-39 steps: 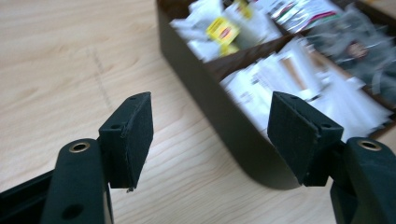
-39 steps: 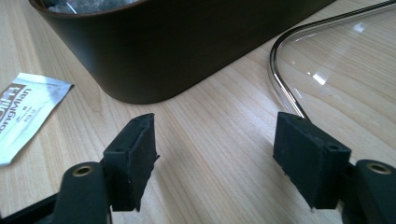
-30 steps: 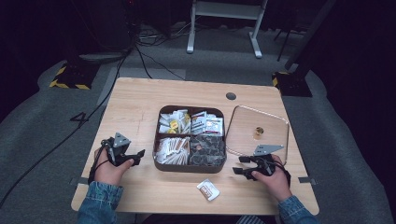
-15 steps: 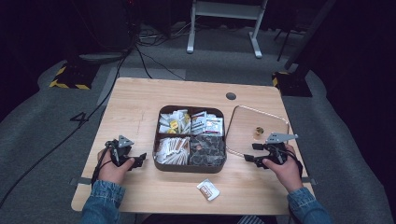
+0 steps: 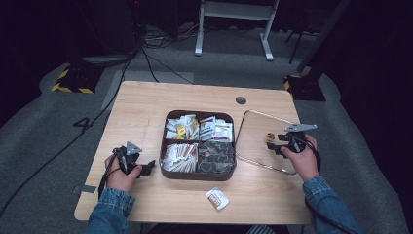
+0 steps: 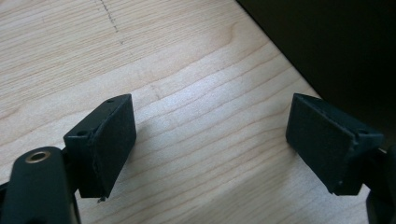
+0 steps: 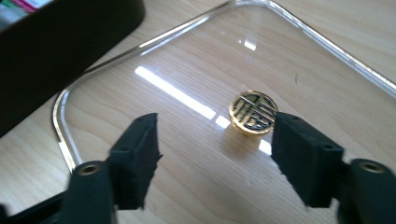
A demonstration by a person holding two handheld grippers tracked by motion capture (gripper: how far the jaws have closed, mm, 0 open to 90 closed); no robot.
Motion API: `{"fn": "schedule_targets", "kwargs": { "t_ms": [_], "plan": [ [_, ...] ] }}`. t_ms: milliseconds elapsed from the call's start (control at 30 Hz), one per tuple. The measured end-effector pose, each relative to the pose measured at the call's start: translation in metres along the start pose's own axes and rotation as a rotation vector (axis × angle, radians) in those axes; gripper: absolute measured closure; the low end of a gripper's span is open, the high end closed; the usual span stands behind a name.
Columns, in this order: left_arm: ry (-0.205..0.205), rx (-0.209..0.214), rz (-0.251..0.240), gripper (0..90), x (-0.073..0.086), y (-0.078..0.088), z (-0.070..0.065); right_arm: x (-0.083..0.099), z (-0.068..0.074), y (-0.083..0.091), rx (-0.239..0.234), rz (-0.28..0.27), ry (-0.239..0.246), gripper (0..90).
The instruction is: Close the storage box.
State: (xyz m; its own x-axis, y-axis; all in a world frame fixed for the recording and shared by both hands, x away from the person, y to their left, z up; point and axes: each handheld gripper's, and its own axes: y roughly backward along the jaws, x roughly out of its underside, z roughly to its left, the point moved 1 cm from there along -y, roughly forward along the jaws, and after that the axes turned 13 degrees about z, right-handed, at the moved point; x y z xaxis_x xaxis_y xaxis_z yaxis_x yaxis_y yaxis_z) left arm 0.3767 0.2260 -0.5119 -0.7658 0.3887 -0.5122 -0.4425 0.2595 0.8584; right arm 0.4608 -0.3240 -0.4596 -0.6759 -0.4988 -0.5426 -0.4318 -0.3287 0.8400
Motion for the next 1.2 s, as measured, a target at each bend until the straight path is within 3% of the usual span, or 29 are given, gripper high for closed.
{"fn": "schedule_targets", "kwargs": {
  "t_ms": [100,167,400,767,900,1200],
  "plan": [
    [-0.001,0.001,0.000,16.4,0.000,0.000,0.000,-0.001,-0.011,-0.007,-0.011,0.014,-0.053,36.3],
    [-0.001,0.002,0.000,16.5,0.000,0.000,0.000,-0.002,-0.015,-0.011,-0.001,0.024,-0.059,37.5],
    [-0.013,0.012,-0.001,16.3,0.000,0.000,0.001,-0.006,-0.019,-0.025,0.023,0.026,-0.040,41.3],
    [-0.020,0.012,0.002,16.1,-0.003,-0.002,0.003,-0.007,-0.024,-0.044,0.027,0.059,-0.071,48.4],
    [-0.019,0.013,0.001,16.1,-0.003,-0.002,0.003,-0.009,-0.024,-0.047,0.037,0.049,-0.060,57.0],
    [-0.022,0.016,0.002,16.1,-0.004,-0.002,0.004,-0.013,-0.020,-0.044,0.058,0.067,-0.024,58.5]
  ]
}}
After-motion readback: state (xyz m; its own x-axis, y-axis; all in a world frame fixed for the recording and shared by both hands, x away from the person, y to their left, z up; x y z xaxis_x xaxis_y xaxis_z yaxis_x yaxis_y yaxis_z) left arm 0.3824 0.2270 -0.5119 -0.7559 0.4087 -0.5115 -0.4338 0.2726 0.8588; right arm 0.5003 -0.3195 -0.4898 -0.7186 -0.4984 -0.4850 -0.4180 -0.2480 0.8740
